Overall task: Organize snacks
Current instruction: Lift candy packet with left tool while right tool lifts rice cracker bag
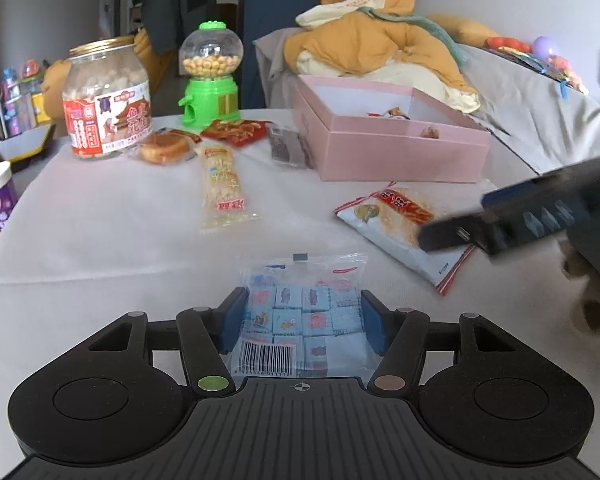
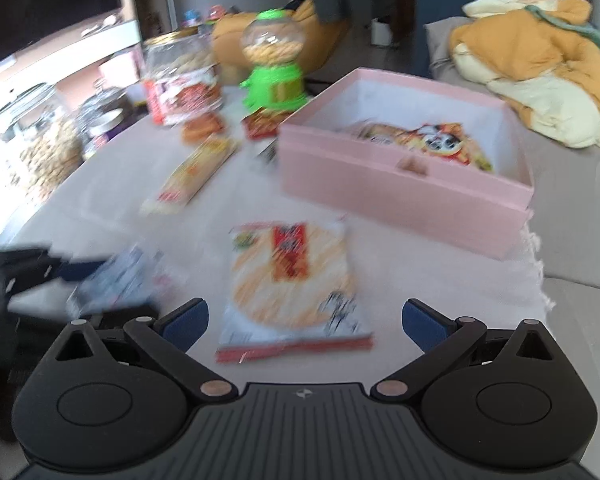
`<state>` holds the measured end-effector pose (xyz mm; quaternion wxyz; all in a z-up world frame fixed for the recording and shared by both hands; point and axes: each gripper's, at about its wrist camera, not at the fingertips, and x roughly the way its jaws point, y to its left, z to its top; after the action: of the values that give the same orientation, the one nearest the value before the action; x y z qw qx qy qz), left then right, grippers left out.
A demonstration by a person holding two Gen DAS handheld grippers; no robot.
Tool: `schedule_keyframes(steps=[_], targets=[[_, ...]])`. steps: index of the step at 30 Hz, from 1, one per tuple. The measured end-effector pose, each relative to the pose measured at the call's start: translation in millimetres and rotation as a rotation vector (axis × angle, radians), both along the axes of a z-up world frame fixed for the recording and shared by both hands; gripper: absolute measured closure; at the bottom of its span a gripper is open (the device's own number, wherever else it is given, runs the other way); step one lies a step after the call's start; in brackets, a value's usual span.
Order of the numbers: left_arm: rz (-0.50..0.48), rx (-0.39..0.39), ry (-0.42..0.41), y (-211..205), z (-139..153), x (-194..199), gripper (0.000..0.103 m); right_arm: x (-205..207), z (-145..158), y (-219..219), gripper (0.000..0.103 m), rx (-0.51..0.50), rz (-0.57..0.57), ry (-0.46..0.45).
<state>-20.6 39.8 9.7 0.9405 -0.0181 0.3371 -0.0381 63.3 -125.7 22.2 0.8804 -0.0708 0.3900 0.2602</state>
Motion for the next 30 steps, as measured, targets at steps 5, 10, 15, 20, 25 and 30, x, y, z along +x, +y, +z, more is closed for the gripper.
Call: schedule_keyframes(steps=[5, 10, 15, 20, 25, 30], targets=[[-0.001, 0.027, -0.009, -4.6, -2.2, -2.1, 0.037, 35.7, -12.5, 9.2, 0.000, 0.081, -0.114, 0.173], [-0.002, 0.062, -0.012, -10.2, -3.5, -0.9, 0.037, 35.4, -14.0, 28.5, 0.000, 0.117, -0.095, 0.215], [-0.005, 0.042, -0.013, -6.6, -3.7, -1.5, 0.037, 38.2, -17.0, 61.6, 0.003, -0.083, -0.170, 0.158], [-0.005, 0.042, -0.013, -6.6, -3.8, -1.0, 0.037, 18.1, -11.0, 55.2, 0.027, -0.129, -0.145, 0.101], [-0.004, 0.060, -0.012, -9.3, -4.2, -0.7, 0.036, -6.0, -5.4, 24.1, 0.027, -0.170, -0.152, 0.054], [-0.004, 0.078, -0.009, -11.6, -4.7, -0.2, 0.036, -9.6, -2.5, -12.3, 0.027, -0.099, -0.198, 0.094]])
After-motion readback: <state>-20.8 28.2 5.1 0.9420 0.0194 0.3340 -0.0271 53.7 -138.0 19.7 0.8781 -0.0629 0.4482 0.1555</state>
